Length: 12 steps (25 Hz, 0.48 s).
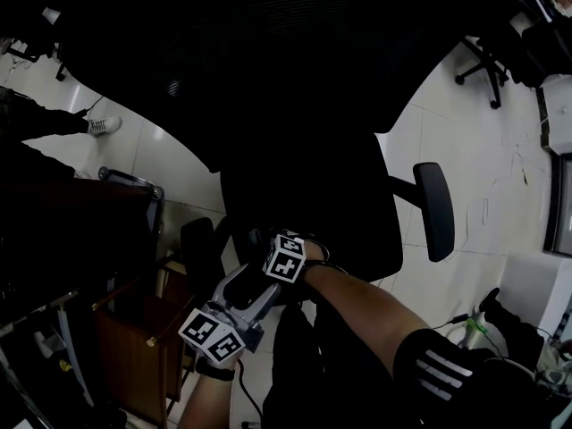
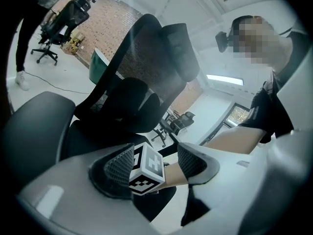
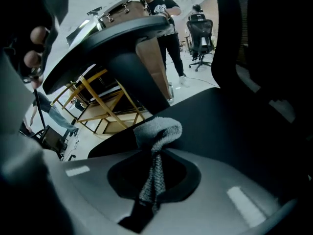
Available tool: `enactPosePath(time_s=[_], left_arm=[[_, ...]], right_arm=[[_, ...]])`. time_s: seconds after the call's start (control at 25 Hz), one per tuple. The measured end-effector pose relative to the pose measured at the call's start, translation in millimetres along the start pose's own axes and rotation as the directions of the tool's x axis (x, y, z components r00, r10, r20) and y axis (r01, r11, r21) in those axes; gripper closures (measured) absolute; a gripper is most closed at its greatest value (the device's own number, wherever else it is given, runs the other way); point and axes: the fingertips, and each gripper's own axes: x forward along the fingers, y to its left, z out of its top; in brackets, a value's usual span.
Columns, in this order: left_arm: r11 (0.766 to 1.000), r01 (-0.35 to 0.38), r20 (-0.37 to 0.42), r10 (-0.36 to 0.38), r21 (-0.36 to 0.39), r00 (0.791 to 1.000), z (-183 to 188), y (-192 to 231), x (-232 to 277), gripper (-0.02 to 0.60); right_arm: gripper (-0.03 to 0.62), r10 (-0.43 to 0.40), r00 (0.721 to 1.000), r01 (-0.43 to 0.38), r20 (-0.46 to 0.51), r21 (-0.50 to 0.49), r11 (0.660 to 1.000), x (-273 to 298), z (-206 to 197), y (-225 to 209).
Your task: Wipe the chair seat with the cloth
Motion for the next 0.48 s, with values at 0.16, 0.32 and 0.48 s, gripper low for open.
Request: enactPosePath(time_s=[0.16,0.32,0.48], left_arm=[[1.000,0.012,-0.008,-0.013,-0.006,1.000,-5,-5,3,0.279],[0.999,0.033,-0.005,-0.033,-0.010,0.999,-2,-14,9,0.278],[0.998,0.060,-0.008,-0.060,-0.011,0.998,-3,-26,17,0.279]], right_arm=[[0.566,-0.029,0.998,0.028,-0.056,-0.015,1.000,-12,-41,-12],[0.565,-0.095,0.985,0.088,-0.145,-0.053,0.995,-45,-108,-42],[0.566,-0.159,0.965,0.167,-0.209,0.020,0.986,-95,-174,-73]])
